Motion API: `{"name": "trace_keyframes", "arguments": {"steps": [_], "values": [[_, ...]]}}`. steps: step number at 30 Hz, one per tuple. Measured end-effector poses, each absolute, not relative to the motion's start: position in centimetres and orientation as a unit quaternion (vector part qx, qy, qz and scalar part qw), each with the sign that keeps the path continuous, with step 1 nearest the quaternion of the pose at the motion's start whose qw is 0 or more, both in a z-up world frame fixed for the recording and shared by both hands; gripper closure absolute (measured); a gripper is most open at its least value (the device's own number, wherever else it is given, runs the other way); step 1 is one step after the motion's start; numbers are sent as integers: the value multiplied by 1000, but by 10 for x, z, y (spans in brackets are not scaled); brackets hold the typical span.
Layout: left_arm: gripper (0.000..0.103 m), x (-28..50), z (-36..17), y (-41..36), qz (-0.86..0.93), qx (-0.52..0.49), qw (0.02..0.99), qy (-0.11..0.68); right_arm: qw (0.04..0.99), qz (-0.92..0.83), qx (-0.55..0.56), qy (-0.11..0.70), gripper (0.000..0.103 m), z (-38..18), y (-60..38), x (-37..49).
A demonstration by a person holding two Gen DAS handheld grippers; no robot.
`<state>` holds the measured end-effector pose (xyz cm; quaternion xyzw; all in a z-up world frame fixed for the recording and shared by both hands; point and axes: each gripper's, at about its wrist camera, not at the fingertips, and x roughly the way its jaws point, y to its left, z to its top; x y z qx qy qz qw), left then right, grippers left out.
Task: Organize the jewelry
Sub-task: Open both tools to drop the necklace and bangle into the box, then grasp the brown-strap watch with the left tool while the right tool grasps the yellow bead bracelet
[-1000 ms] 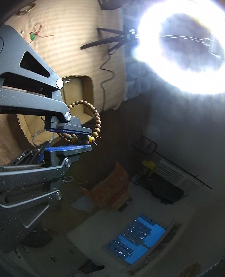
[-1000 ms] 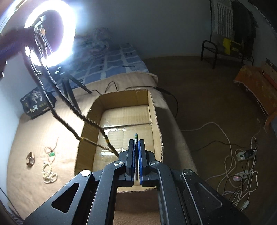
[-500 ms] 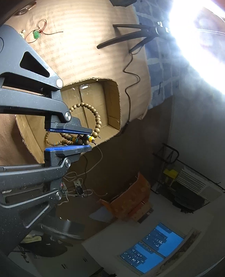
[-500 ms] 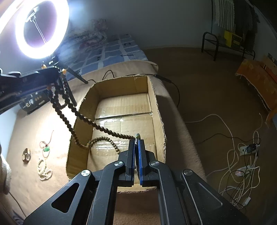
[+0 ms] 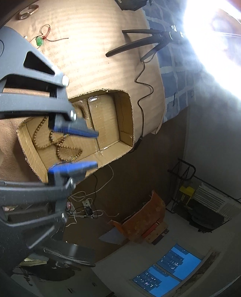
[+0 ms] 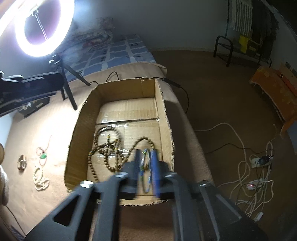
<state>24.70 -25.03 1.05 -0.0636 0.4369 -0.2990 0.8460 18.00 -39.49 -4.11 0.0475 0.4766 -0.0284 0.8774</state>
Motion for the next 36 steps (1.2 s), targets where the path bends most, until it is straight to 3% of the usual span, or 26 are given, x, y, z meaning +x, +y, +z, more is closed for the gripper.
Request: {"name": "trace_keyframes", "arguments": {"steps": [1,12,20,21,24,25,30,36], "values": [[72,246,11,-249,-298,-63,847,436,879,-29,47,473,61,-40,-394,179],[72,235,16,-223,-276,-51,859,428,890,-27,43,454,60,-27,-386,173],[72,223,27,-176,-244,-37,878,411,903,-18,47,427,36,-13,-372,166],[71,221,27,-168,-235,-30,882,407,905,-17,48,422,34,-11,-369,165],[48,216,26,-144,-211,-21,891,401,910,-10,53,411,32,-7,-361,164],[46,214,25,-137,-206,-20,893,401,912,-6,56,407,31,-6,-358,164],[46,202,18,-92,-178,-11,897,404,922,6,63,382,22,1,-339,162],[46,184,5,-41,-148,-15,898,413,928,44,46,368,22,5,-304,159]]}}
